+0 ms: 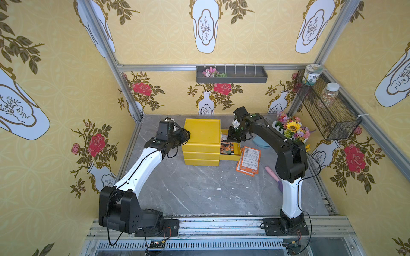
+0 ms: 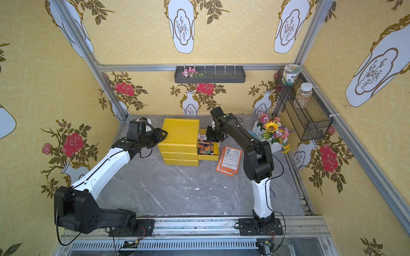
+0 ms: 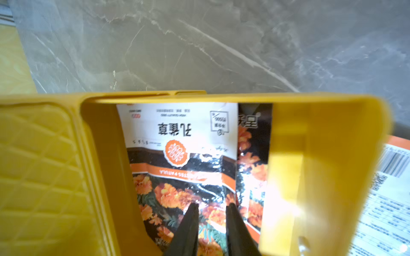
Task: Take the seed bags out of the drawer
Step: Pick up the seed packet from the drawer.
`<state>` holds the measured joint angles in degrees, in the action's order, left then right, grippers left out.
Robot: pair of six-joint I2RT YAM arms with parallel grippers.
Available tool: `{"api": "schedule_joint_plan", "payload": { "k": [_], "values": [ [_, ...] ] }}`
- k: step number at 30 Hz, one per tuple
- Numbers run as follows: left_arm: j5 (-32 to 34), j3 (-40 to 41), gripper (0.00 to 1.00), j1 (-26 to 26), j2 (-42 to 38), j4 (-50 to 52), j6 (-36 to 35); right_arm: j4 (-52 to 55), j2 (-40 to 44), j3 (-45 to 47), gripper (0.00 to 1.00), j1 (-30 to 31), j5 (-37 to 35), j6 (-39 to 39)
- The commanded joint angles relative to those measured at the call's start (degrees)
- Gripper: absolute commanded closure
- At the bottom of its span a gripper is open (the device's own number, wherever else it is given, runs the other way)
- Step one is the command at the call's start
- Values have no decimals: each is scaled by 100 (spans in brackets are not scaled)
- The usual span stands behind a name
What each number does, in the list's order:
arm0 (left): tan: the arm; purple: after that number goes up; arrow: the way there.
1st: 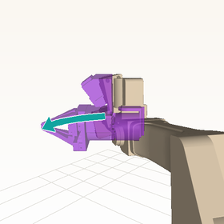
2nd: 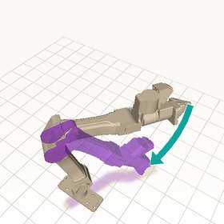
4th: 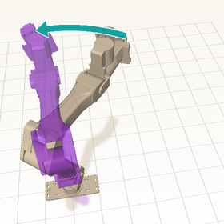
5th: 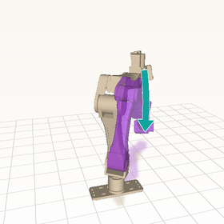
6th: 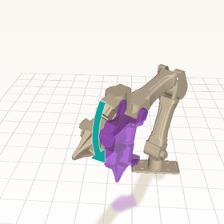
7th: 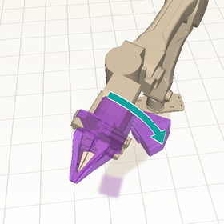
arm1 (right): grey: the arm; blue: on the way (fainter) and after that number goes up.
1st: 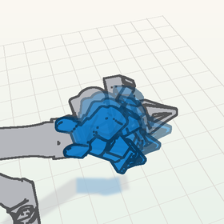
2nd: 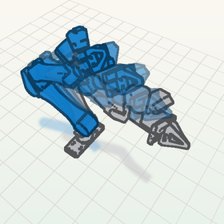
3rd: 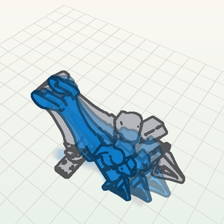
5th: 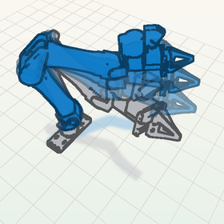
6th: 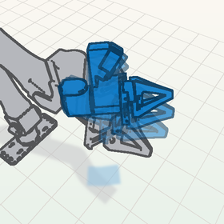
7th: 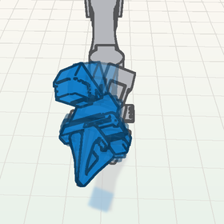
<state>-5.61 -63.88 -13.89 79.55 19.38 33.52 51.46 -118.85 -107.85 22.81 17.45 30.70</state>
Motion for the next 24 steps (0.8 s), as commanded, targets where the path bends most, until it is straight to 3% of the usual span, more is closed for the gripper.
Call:
{"api": "schedule_joint_plan", "payload": {
  "k": [1,10,24],
  "values": [
    [-195,70,46,-22,90,637,41,310,28,-190,70,61,-436,-230],
    [-217,95,46,-26,60,602,72,774,-444,-711,61,259,-944,-362],
    [-253,125,46,-26,6,602,41,776,-786,-798,60,435,-938,-296]
  ]
}}
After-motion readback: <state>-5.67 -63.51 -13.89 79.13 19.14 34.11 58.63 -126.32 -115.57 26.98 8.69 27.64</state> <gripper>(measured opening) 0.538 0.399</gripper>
